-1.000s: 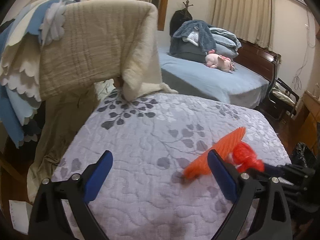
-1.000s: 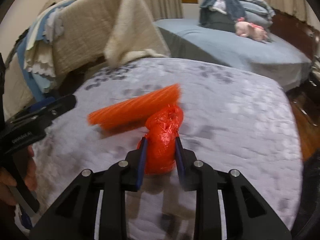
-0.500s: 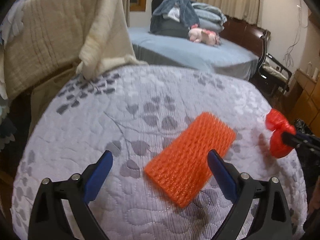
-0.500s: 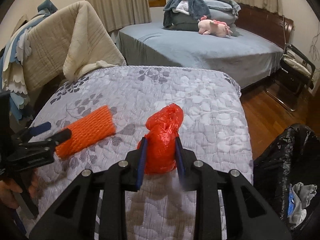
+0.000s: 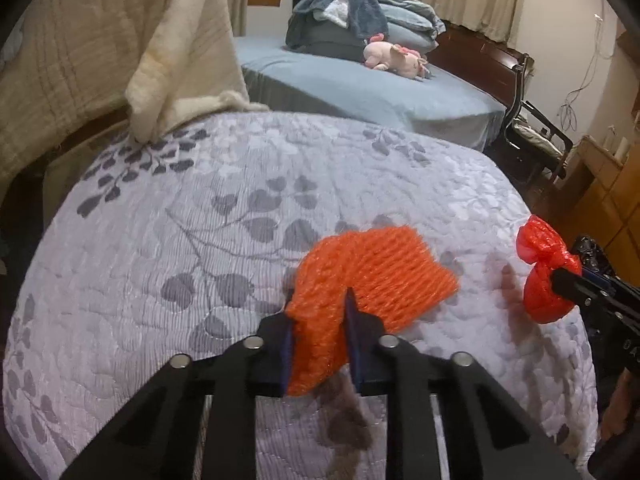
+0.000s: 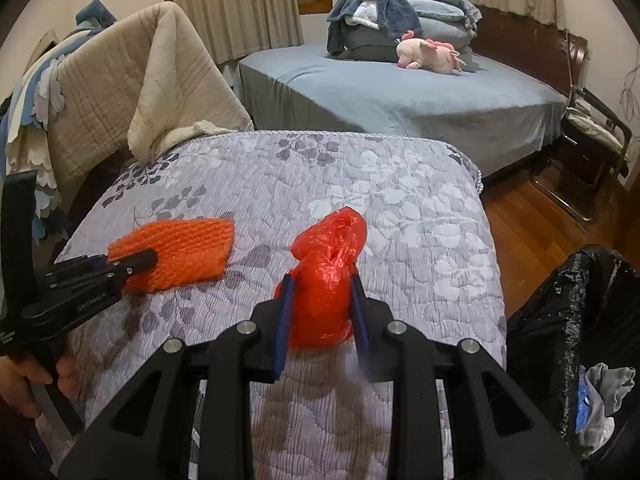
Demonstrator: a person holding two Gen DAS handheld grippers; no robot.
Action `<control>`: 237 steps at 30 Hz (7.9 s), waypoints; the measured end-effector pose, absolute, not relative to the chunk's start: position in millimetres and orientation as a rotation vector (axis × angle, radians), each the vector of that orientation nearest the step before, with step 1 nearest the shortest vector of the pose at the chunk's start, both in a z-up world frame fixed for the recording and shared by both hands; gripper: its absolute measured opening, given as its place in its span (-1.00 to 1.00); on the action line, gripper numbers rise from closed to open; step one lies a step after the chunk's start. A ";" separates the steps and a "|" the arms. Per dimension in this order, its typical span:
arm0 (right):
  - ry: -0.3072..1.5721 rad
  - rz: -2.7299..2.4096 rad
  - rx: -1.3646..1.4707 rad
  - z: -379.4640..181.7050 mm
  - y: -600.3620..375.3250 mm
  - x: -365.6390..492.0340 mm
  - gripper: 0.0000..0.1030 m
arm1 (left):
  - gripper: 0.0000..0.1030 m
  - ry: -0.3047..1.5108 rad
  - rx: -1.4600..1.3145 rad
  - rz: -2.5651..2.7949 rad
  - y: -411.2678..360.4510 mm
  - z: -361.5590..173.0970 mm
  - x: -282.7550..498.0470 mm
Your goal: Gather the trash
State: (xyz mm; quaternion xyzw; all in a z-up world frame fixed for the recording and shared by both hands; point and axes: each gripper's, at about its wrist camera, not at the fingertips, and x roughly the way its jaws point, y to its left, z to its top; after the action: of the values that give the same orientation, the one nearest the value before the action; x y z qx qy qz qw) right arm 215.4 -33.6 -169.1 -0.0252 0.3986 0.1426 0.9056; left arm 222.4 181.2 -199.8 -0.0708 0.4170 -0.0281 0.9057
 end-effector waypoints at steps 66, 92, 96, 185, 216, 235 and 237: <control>0.575 -0.188 0.087 -66.6 -305.0 94.5 -0.49 | -0.65 0.671 0.021 -0.551 -111.1 -60.9 175.0; 0.653 -0.392 0.122 -120.6 -363.1 84.7 0.82 | 0.50 0.785 0.053 -0.667 -166.9 -103.1 196.7; 0.654 -0.378 0.109 -110.4 -353.1 81.2 0.90 | 0.73 0.753 0.055 -0.616 -146.2 -92.5 189.0; 0.513 -0.122 0.024 8.6 -223.3 -4.9 0.90 | 0.88 0.536 0.020 -0.310 -24.5 12.6 46.9; 0.516 -0.117 0.023 7.8 -217.0 -4.3 0.90 | 0.88 0.536 0.020 -0.310 -24.2 13.1 47.3; 0.517 -0.115 0.021 8.3 -213.6 -3.7 0.90 | 0.88 0.536 0.020 -0.311 -23.9 13.4 47.7; 0.517 -0.116 0.021 8.2 -214.3 -3.5 0.90 | 0.88 0.536 0.020 -0.310 -24.1 13.4 47.6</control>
State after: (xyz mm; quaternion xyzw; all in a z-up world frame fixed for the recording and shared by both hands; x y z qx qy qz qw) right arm -3.5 -214.3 8.2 0.0106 0.2555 -0.0572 0.9651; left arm 47.6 -24.1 13.4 0.0099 0.2639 -0.1526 0.9523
